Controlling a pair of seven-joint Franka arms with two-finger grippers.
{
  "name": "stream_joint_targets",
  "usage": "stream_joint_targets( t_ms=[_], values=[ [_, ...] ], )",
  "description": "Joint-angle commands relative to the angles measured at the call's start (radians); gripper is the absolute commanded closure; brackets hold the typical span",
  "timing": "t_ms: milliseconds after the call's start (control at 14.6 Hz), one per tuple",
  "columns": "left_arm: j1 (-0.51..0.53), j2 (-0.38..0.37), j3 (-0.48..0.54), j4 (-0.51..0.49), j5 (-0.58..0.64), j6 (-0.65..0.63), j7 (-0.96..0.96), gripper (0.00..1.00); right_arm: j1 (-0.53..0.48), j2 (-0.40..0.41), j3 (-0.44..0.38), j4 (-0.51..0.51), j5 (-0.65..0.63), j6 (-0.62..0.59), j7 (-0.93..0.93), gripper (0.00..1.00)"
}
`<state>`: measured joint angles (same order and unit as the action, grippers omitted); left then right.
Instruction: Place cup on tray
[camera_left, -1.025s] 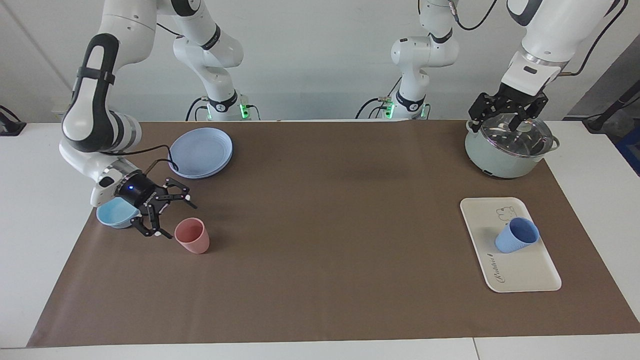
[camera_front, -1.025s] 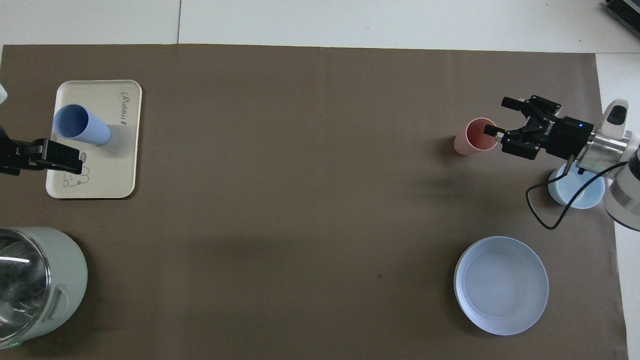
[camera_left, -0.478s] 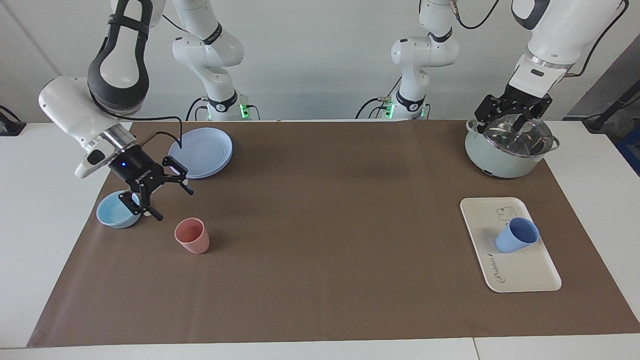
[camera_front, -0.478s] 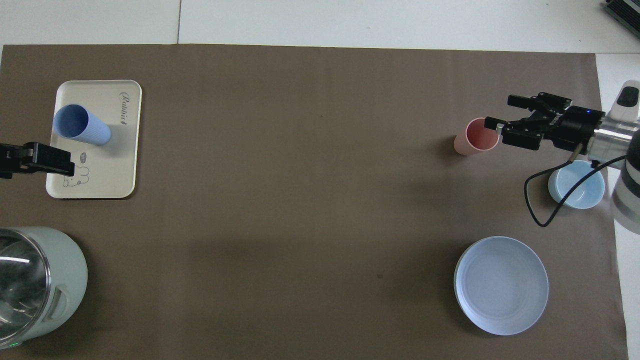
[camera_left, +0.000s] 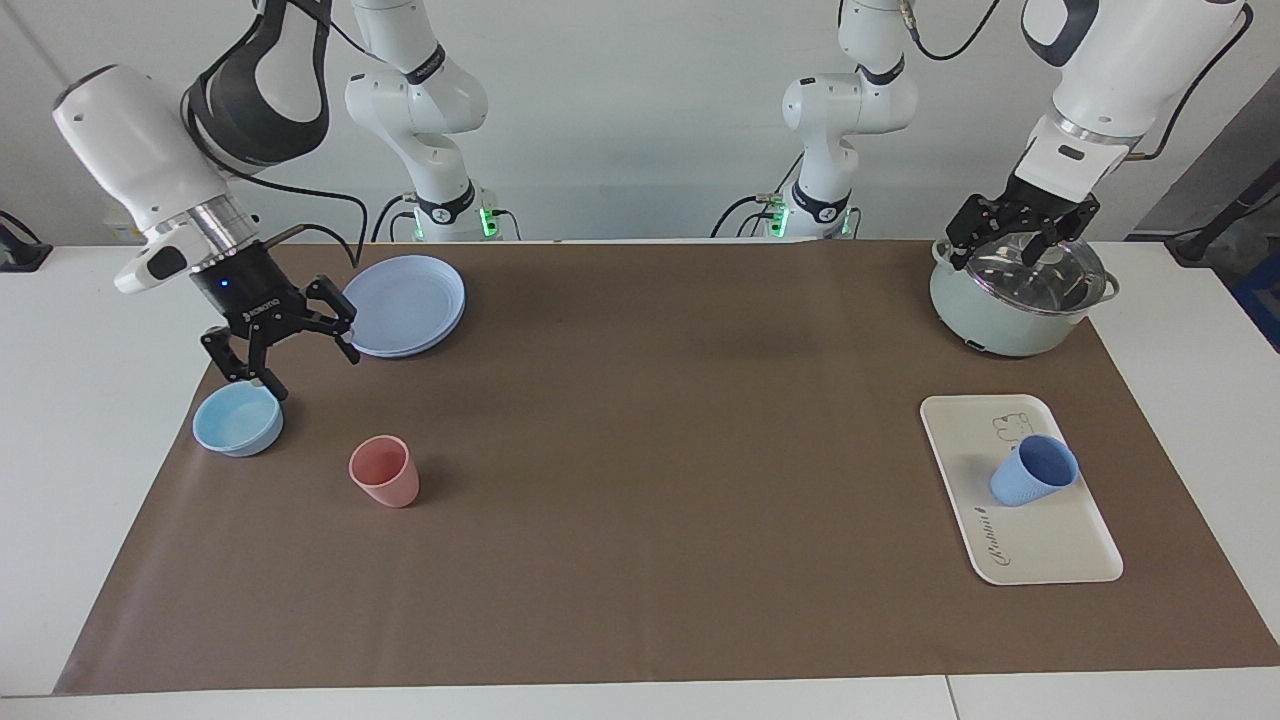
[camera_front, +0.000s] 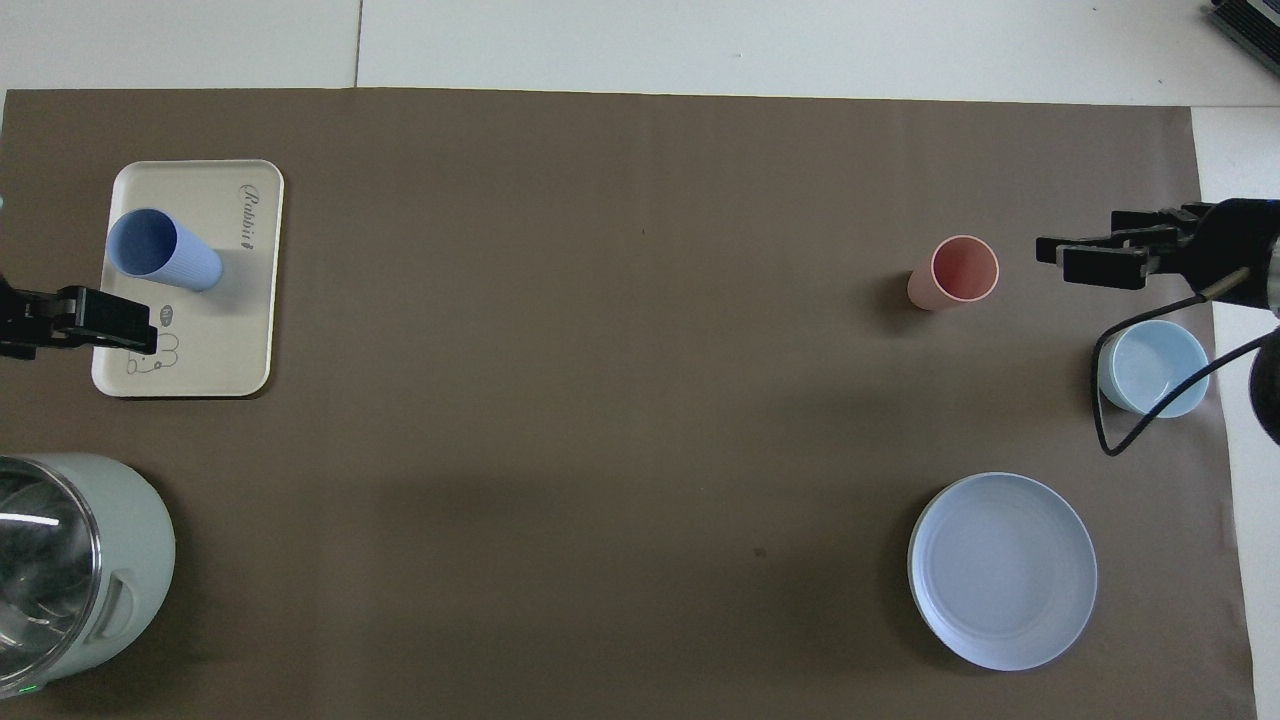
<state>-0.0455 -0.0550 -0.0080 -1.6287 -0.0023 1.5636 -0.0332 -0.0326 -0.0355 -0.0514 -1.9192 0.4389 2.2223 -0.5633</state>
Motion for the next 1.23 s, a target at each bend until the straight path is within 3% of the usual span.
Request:
stream_joint_targets(
  t_ms=[0, 273, 478, 683, 957, 1094, 1162],
  values=[
    [-0.002, -0.016, 0.0, -0.026, -0.013, 0.019, 0.01, 0.0, -0.007, -0.043, 0.068, -0.011, -0.147, -0.016, 0.213, 0.0],
    [-0.002, -0.016, 0.0, -0.026, -0.013, 0.027, 0.012, 0.0, -0.007, -0.069, 0.13, -0.001, -0.314, -0.088, 0.469, 0.0],
    [0.01, -0.016, 0.0, -0.028, -0.013, 0.053, 0.044, 0.0, -0.009, -0.06, 0.142, 0.104, -0.419, -0.263, 0.607, 0.0],
    [0.025, 0.003, 0.0, -0.036, -0.013, 0.114, 0.065, 0.0, -0.023, -0.061, 0.136, 0.161, -0.439, -0.398, 0.62, 0.0],
    [0.024, 0.003, 0.0, -0.036, -0.013, 0.088, 0.069, 0.0, -0.056, -0.066, 0.123, 0.209, -0.437, -0.524, 0.62, 0.0],
    [0.027, 0.003, 0.0, -0.037, -0.013, 0.088, 0.069, 0.0, -0.03, -0.066, 0.095, 0.222, -0.436, -0.575, 0.622, 0.0],
    [0.027, 0.001, 0.0, -0.04, -0.013, 0.09, 0.07, 0.0, 0.027, -0.058, 0.043, 0.245, -0.437, -0.61, 0.622, 0.0]
  ],
)
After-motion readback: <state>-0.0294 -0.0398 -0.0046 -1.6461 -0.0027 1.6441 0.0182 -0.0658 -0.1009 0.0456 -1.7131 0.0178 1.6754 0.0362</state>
